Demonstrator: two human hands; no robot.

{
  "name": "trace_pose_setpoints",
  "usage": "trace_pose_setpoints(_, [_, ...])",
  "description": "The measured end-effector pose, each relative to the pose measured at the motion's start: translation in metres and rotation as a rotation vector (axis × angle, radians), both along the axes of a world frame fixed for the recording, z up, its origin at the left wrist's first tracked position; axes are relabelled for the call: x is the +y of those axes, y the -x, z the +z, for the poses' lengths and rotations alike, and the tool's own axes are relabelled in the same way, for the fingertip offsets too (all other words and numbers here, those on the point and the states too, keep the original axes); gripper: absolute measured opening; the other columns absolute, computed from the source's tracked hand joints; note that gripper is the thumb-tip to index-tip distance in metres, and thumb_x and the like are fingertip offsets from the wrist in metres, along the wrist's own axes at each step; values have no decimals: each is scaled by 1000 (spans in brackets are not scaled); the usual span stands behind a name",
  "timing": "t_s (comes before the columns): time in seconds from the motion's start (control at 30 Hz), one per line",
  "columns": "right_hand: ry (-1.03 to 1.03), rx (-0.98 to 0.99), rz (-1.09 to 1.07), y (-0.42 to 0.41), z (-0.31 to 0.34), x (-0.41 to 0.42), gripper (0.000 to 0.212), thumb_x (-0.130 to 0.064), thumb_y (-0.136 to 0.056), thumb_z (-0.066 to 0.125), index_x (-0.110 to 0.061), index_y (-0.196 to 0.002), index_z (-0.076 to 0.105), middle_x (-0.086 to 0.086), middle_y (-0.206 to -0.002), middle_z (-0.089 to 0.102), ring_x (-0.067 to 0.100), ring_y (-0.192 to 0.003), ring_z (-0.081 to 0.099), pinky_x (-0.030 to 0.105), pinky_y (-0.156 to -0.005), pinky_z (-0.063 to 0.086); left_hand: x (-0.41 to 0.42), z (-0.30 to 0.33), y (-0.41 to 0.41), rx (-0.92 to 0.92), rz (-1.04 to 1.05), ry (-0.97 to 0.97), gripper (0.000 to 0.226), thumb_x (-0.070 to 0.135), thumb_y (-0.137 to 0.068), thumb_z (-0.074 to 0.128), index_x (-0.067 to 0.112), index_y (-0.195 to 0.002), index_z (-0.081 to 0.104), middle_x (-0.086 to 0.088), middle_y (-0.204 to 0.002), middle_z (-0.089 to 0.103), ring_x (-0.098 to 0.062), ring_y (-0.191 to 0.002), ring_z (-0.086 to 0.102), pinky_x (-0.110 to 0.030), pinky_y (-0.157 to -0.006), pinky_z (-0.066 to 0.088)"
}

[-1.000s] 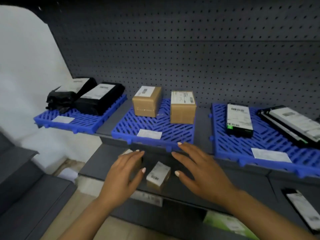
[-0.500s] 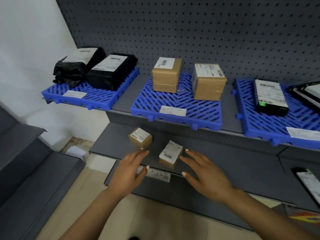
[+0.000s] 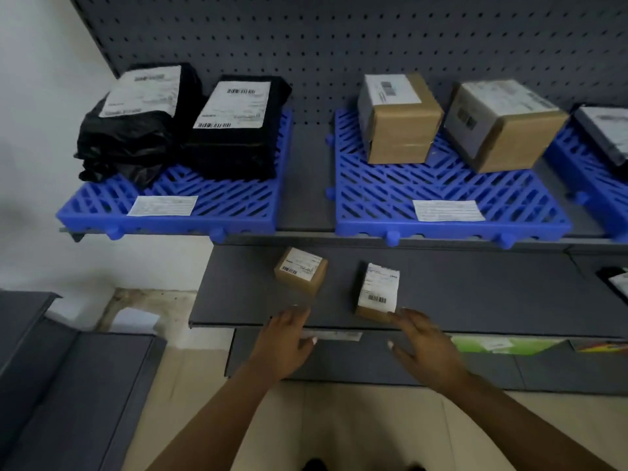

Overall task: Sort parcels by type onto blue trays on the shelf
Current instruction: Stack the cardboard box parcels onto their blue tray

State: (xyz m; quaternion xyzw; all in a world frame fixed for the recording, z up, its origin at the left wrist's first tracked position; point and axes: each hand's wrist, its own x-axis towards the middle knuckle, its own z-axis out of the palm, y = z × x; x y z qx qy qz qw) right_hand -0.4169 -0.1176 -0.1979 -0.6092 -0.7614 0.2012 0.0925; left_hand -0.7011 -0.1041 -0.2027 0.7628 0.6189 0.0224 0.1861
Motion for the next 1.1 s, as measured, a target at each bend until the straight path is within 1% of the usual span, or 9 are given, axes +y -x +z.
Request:
trace_pose_setpoints(0.03, [9, -5, -30, 3, -3, -1, 53, -45, -84, 51, -23, -133, 50, 13, -129, 56, 32, -118, 54, 42, -89, 51, 6, -5, 4, 14, -12, 22, 62, 44, -94, 46, 22, -148, 24, -3, -152, 29, -24, -134, 33, -36, -107, 31])
trace_pose_setpoints(0.1, [22, -25, -71, 2, -6, 0, 52, -34, -89, 59, -21, -138, 45, 12, -137, 48, 31, -128, 43, 34, -101, 36, 19, -16, 11, 33, -36, 67, 64, 46, -93, 46, 23, -148, 22, -4, -153, 27, -25, -135, 31, -37, -109, 29])
trace_pose_setpoints(0.17, [70, -52, -109, -6, -10, 4, 56, -32, -91, 59, -20, -142, 38, 9, -146, 38, 27, -137, 30, 31, -108, 27, 35, -27, 14, 54, -60, 97, 66, 46, -93, 47, 22, -148, 21, -6, -154, 24, -26, -138, 27, -38, -111, 26])
trace_pose_setpoints(0.3, [117, -106, -172, -21, -23, 15, 60, -35, -90, 58, -21, -144, 35, 9, -149, 35, 26, -139, 26, 38, -110, 30, 63, -44, 14, 93, -49, 134, 69, 46, -93, 47, 17, -149, 18, -11, -155, 21, -29, -140, 22, -42, -113, 22])
trace_pose_setpoints(0.7, [229, -308, -131, 10, -84, 88, 66, -49, -93, 42, -29, -150, 14, 4, -157, 14, 24, -144, 10, 41, -112, 24, 120, -98, -7, 142, -13, 94, 72, 44, -93, 47, 17, -149, 11, -11, -156, 14, -32, -141, 16, -47, -114, 18])
trace_pose_setpoints(0.83, [243, -336, -126, 26, -122, 117, 76, -64, -90, 34, -36, -149, -3, 2, -159, -9, 26, -145, -7, 50, -115, 12, 151, -126, -25, 203, 29, 99, 82, 51, -92, 45, 16, -151, 0, -16, -157, -3, -38, -143, 0, -56, -112, 9])
trace_pose_setpoints(0.93, [229, -362, -86, 35, -147, 135, 77, -68, -90, 28, -38, -146, -15, 1, -154, -26, 27, -142, -23, 56, -112, 6, 171, -148, -29, 218, 32, 95, 87, 55, -93, 42, 19, -150, -12, -17, -156, -14, -39, -143, -12, -60, -111, 0])
trace_pose_setpoints(1.03, [206, -420, -45, 39, -168, 142, 71, -66, -91, 23, -41, -146, -13, 3, -154, -28, 30, -140, -26, 59, -111, 7, 175, -167, -26, 213, 73, 94, 88, 57, -92, 41, 21, -150, -14, -15, -157, -14, -35, -143, -15, -62, -110, -1])
trace_pose_setpoints(1.1, [175, -415, -42, 38, -176, 142, 65, -62, -93, 23, -40, -148, -4, 3, -155, -26, 30, -140, -27, 60, -111, 9, 171, -175, -23, 221, 71, 35, 88, 59, -90, 42, 21, -150, -11, -14, -158, -9, -34, -144, -12, -62, -112, 6])
